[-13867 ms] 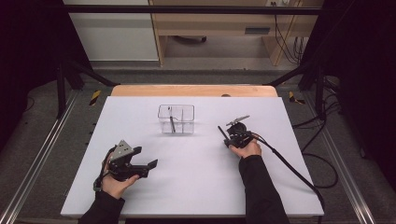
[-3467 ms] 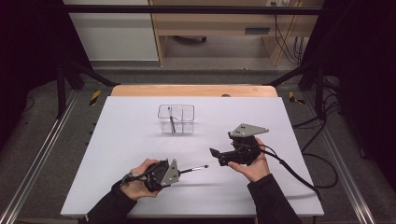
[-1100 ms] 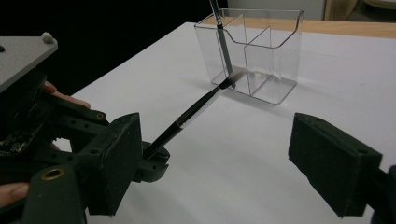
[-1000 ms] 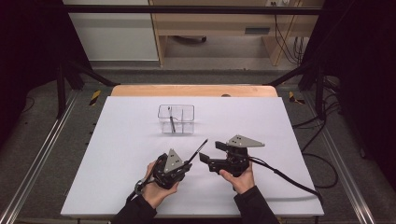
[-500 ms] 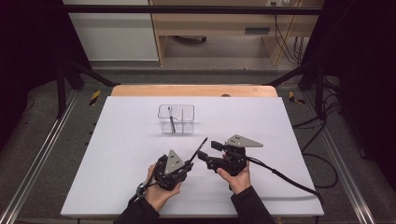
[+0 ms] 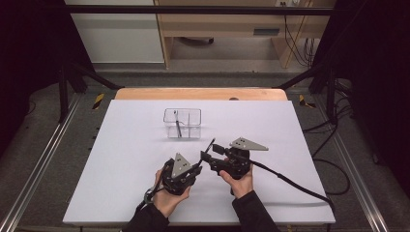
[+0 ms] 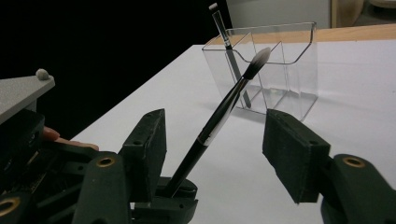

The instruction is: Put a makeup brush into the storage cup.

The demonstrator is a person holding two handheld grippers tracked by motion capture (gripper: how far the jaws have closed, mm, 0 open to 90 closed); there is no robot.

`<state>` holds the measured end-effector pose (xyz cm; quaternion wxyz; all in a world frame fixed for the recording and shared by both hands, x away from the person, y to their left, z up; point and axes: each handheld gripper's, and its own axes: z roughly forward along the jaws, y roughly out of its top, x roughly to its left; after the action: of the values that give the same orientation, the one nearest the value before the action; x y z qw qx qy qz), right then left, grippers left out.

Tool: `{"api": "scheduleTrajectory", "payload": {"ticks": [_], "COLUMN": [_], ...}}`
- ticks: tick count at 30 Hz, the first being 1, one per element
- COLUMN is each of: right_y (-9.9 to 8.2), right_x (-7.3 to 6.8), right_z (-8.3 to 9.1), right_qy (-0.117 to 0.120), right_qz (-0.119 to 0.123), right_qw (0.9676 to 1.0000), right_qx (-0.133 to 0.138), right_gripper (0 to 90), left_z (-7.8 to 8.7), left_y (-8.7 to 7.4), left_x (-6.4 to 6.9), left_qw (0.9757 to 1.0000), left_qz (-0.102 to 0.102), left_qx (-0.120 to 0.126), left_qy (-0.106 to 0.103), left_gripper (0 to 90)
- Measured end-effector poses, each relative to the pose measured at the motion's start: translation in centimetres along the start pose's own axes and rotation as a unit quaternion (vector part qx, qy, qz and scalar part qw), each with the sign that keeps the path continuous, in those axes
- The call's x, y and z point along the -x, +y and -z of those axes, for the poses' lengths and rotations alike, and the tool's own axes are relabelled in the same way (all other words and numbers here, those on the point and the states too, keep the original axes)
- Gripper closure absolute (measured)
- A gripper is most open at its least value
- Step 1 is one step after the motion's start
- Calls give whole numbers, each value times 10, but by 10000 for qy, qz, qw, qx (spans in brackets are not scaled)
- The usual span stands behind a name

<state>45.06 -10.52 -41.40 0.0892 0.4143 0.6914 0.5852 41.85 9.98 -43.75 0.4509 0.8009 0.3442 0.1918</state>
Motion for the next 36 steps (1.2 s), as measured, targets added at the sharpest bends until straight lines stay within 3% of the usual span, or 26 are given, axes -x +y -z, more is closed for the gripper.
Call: {"api": "scheduleTrajectory", "payload": {"ticks": [7,25,36], "right_y": [0,0,0], "right_x": [0,1,0], "right_z": [-2,-5,-5], "right_qy": [16,137,237], "right_qz": [-150,-416,-513], "right_qw": [9999,9989,9982], "right_qx": [70,180,222], "right_gripper": [469,705,784], "left_z": [0,-1,-1], "left_y": [3,2,1], "left_x": [0,2,3], "left_qw": [9999,9999,9999], "left_qz": [141,134,141], "left_qx": [52,48,69], "left_qy": [19,-10,-8], "left_gripper": [826,826,826]}}
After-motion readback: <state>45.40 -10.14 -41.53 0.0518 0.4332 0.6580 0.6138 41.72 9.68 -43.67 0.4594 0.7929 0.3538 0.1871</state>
